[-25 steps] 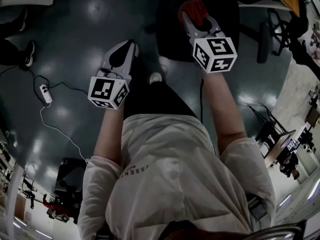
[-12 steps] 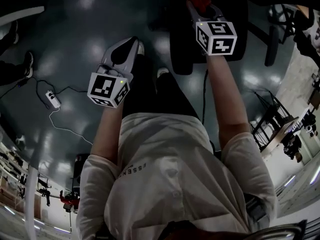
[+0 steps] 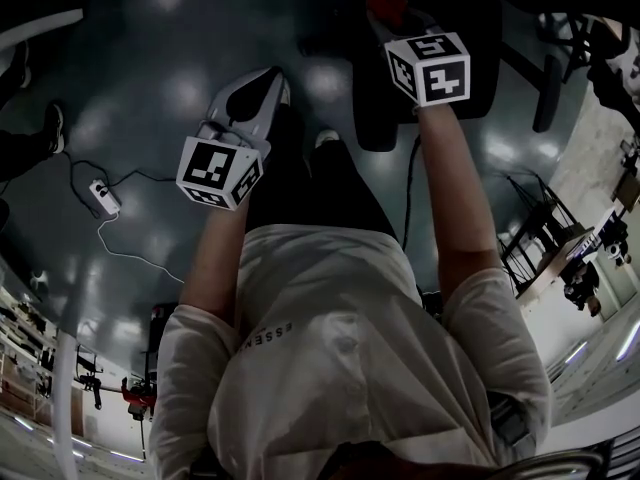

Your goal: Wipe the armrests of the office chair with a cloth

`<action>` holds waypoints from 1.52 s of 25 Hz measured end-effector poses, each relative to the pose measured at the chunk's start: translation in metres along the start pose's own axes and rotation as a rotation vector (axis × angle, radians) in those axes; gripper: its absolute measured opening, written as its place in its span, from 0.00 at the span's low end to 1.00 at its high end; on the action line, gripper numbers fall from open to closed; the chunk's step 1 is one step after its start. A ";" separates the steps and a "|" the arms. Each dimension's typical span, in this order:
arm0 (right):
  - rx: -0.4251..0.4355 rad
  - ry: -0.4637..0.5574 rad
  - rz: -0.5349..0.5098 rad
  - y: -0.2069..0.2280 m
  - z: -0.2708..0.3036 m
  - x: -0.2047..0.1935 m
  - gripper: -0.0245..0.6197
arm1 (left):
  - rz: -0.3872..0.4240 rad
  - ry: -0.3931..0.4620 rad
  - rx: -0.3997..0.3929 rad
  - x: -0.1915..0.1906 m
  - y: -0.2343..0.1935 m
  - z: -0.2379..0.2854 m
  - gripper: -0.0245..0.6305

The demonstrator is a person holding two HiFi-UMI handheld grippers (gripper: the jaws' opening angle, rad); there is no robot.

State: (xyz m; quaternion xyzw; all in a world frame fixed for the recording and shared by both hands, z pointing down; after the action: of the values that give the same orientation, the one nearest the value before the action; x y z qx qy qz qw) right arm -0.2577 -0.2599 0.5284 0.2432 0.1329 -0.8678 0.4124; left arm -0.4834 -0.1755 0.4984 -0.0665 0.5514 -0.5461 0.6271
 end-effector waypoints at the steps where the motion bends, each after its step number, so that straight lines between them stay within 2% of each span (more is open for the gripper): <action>1: 0.003 0.000 -0.011 -0.003 -0.001 0.002 0.12 | 0.003 0.002 -0.006 0.000 0.002 0.000 0.06; 7: 0.062 0.003 -0.185 -0.040 0.005 0.013 0.12 | 0.006 0.018 -0.001 -0.013 0.011 -0.012 0.06; 14: 0.211 -0.001 -0.324 -0.098 0.003 0.017 0.12 | -0.018 0.048 0.045 -0.048 0.030 -0.042 0.06; 21: 0.247 -0.031 -0.364 -0.127 -0.011 -0.012 0.12 | -0.048 0.082 0.075 -0.088 0.047 -0.065 0.06; 38: 0.273 0.007 -0.444 -0.193 -0.069 -0.087 0.12 | -0.057 0.134 0.105 -0.171 0.097 -0.095 0.06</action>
State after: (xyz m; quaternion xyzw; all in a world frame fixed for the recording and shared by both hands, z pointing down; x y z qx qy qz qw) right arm -0.3397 -0.0525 0.5218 0.2642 0.0661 -0.9462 0.1746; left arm -0.4618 0.0419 0.5009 -0.0123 0.5605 -0.5951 0.5758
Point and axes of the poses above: the fingertips, and each gripper's own axes: z forward along the fingers, y to its right, x out of its top, the point moved 7 cm from there along -z, backward along the fingers, and after that the axes turned 13 degrees about -z, right-handed, at the moved point
